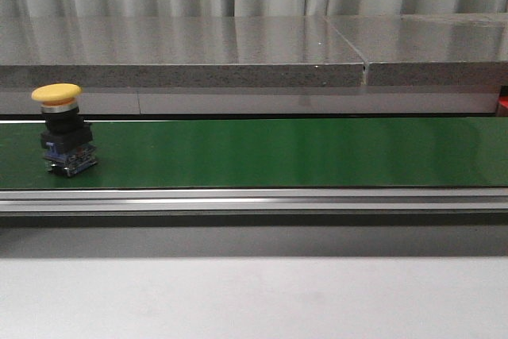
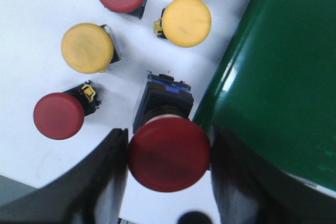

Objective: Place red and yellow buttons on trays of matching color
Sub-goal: 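Grasp a red button beside the belt with the left gripper, then place the red button on the belt and open the left gripper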

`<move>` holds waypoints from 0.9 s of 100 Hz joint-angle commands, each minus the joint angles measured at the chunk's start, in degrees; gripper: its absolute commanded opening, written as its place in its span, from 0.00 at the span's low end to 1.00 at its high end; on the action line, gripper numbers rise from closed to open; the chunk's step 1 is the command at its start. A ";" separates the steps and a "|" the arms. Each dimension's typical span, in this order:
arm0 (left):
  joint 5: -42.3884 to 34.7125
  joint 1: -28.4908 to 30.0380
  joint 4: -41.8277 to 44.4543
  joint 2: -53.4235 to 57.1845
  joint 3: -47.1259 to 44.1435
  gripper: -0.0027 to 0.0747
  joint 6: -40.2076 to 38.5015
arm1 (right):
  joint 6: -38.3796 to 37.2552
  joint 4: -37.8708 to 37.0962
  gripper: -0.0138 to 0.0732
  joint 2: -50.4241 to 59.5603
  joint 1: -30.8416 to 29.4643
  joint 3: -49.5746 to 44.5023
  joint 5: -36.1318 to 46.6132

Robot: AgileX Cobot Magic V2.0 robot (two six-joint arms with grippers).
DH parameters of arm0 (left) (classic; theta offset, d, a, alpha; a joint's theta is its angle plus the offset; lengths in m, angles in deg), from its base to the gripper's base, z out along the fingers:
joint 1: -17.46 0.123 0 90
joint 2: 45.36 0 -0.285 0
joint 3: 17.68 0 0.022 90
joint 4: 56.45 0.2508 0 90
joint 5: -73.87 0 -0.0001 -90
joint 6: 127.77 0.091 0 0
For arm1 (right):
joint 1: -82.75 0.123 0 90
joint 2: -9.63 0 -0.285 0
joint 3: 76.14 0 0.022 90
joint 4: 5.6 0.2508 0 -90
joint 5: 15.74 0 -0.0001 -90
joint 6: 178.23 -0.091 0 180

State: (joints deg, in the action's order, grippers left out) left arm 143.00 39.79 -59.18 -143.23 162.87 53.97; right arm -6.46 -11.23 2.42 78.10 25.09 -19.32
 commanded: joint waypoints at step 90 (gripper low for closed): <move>3.09 -14.29 -1.63 -7.64 11.18 0.75 0.74 | 0.02 -0.40 0.08 0.63 -0.20 0.86 4.43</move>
State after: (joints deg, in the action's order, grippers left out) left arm 144.52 25.93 -59.88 -153.43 172.11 54.76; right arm -6.46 -11.23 2.42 78.10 25.09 -19.32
